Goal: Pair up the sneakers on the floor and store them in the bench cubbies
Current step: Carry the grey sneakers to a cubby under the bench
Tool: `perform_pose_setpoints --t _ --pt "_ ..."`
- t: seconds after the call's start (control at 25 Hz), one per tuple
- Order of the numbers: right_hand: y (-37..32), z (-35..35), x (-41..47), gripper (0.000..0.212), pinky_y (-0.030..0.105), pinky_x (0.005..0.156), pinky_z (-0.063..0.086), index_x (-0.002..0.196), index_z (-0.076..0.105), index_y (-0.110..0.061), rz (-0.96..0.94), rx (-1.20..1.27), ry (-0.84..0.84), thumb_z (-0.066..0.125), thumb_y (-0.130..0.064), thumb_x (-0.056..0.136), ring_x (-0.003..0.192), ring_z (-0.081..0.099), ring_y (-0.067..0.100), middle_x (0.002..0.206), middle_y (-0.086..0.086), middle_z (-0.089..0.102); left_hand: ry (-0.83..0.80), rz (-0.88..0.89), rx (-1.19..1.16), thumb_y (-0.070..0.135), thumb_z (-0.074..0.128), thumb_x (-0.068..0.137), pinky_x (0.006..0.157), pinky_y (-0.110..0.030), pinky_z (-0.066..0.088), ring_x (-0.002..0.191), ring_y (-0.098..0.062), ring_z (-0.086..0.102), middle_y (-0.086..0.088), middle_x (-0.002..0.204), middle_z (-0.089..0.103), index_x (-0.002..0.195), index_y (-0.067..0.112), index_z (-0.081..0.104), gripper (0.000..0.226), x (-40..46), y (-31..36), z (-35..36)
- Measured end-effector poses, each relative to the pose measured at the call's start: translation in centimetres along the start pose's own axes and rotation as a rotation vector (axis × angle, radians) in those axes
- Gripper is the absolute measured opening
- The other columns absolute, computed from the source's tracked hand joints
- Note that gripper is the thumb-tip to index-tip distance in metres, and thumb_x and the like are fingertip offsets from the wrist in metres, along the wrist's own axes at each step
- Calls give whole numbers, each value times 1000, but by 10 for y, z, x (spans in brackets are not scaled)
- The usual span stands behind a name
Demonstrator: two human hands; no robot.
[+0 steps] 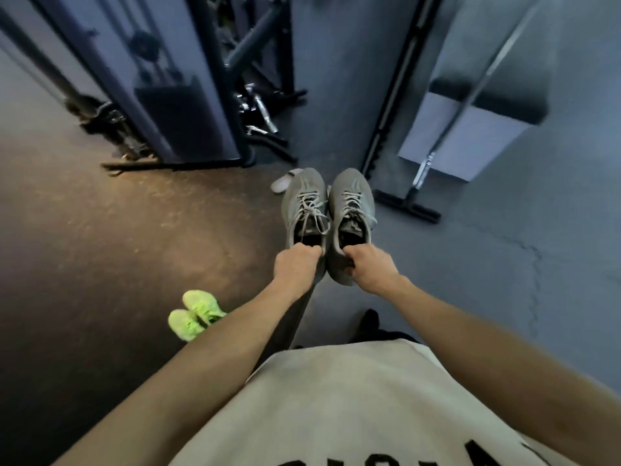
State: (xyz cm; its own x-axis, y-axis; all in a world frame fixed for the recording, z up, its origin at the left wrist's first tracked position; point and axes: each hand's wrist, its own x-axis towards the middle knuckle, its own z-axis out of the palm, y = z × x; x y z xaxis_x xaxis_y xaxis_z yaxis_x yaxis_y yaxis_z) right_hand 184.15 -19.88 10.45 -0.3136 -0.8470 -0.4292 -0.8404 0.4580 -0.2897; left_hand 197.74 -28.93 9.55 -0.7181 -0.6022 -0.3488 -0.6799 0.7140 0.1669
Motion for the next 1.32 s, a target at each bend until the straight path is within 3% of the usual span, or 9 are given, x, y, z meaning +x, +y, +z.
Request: perform_pose_setpoints --t 0.16,0.4,0.6,0.76,0.88,1.32 --pt "55 -5 -37 17 35 66 41 78 44 -21 156 96 101 55 -9 84 92 60 36 99 11 63 -7 212 116 6 52 91 73 -40 49 96 -31 64 -9 105 63 109 17 57 21 26 60 -8" --pt "189 -13 -108 13 34 65 38 81 47 -18 397 236 239 55 -8 84 92 60 36 100 12 63 -13 483 233 7 53 92 68 -37 47 91 -30 64 -9 102 63 110 19 57 23 63 215 -3" --pt "316 -24 -169 9 38 67 46 85 53 -16 503 291 272 57 -9 83 90 60 35 96 10 63 -2 591 305 5 52 93 64 -35 42 89 -29 64 -8 100 64 106 18 58 19 80 362 15" --pt "414 -41 -219 15 35 63 40 78 46 -17 568 293 310 56 -6 81 86 60 35 93 11 62 3 677 321 9 56 91 63 -34 40 91 -27 65 -6 101 65 107 19 59 19 96 478 26" --pt "473 -52 -239 9 36 63 44 82 51 -14 629 315 314 55 -6 82 87 60 35 94 12 63 0 743 332 9 55 91 63 -34 39 91 -27 63 -6 101 64 106 19 58 18 113 544 34" --pt "721 -130 -196 15 36 62 42 79 44 -17 725 326 317 54 -7 83 87 59 36 95 13 61 -62 833 298 15 55 93 66 -34 39 96 -28 63 -7 105 62 107 22 58 16 290 764 37"
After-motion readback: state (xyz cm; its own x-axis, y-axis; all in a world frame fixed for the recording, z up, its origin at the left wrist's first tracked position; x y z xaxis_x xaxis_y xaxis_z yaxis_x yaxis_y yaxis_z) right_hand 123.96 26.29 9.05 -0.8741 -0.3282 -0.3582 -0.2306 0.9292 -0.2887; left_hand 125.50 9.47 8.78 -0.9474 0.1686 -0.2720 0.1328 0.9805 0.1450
